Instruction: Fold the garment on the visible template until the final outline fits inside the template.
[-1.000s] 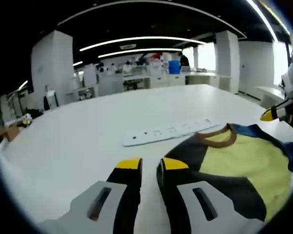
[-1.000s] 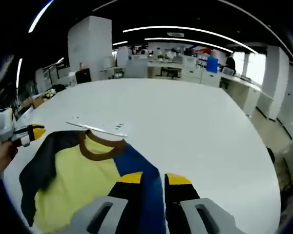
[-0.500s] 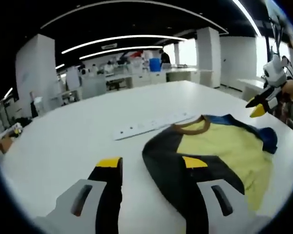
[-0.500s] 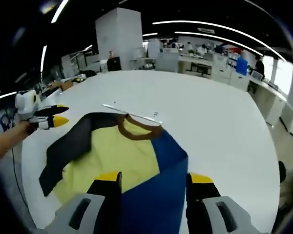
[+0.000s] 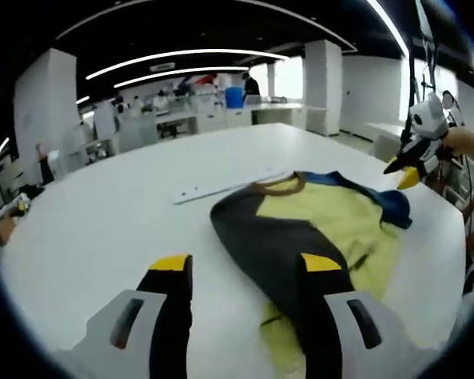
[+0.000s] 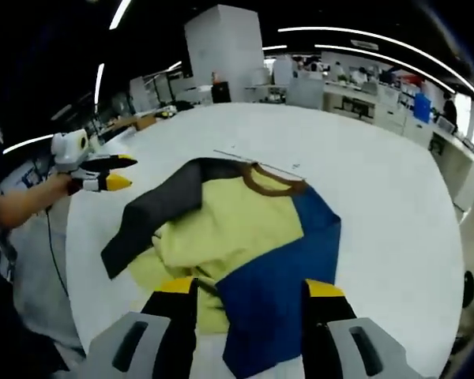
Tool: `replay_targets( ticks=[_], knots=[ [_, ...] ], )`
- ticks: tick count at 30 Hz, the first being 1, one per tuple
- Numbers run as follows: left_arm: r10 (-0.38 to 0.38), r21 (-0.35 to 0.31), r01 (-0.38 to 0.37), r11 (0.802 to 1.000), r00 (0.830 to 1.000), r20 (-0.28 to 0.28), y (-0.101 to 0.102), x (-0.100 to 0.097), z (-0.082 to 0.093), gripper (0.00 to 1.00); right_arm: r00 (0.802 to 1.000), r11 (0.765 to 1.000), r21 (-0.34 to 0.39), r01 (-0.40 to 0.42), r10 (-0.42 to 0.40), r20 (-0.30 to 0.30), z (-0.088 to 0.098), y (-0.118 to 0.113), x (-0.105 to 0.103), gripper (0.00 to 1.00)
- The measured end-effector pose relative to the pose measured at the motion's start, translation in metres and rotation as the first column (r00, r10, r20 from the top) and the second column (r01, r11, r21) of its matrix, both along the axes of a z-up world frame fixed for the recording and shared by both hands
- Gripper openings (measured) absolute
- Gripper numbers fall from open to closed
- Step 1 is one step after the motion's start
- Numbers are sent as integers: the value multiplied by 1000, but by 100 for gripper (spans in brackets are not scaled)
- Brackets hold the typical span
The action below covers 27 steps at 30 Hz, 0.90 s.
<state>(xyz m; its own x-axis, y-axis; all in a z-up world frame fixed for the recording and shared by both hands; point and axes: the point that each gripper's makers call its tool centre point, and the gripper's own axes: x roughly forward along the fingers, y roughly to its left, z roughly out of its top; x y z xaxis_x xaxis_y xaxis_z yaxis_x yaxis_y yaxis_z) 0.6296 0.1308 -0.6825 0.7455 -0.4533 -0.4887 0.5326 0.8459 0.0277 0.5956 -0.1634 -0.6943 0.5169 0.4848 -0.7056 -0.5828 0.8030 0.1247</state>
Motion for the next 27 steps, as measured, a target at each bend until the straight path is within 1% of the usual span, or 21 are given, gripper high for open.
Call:
replay_targets(
  ticks=[1,4,7,9,11,14,16,18,24,26,27],
  knots=[
    [-2,-1,2,1000,1000,-2,0,-2,0,50,1000,1000,-1,-11,11,-4,0,0,-7,48],
    [-38,-3,38,999,999,-18,-6,-20,-2,49,1000,1000,16,-17,18,-20,-1,1,-21,47],
    [-45,-9,44,999,999,-31,-6,-32,-5,48,999,999,41,-23,25,-38,-2,4,-35,45],
    [-48,3,48,999,998,-36,-6,-40,-7,47,998,999,40,-32,34,-48,-3,5,-46,44],
    [-51,-1,51,999,998,-45,-5,-48,-9,47,998,999,39,-37,39,-55,-6,5,-53,44],
    [-55,3,55,998,997,-47,-5,-59,-10,46,996,999,26,-41,43,-76,-14,2,-67,42],
    [-55,4,56,998,997,-50,-4,-65,-11,45,996,999,18,-39,41,-77,-19,-1,-72,39],
    [-51,-7,51,999,997,-50,-4,-70,-13,44,997,1000,8,-17,17,-80,-24,-6,-74,34],
    [-54,9,55,998,994,-96,-4,-92,-31,40,995,1000,-21,-9,7,-96,-43,-15,-78,29],
    [-51,0,51,999,992,-114,-4,-98,-37,39,995,1000,-30,-7,4,-101,-49,-16,-78,27],
    [-49,-3,49,999,992,-120,-5,-100,-39,39,995,999,-48,-13,8,-98,-53,-18,-79,26]
  ],
)
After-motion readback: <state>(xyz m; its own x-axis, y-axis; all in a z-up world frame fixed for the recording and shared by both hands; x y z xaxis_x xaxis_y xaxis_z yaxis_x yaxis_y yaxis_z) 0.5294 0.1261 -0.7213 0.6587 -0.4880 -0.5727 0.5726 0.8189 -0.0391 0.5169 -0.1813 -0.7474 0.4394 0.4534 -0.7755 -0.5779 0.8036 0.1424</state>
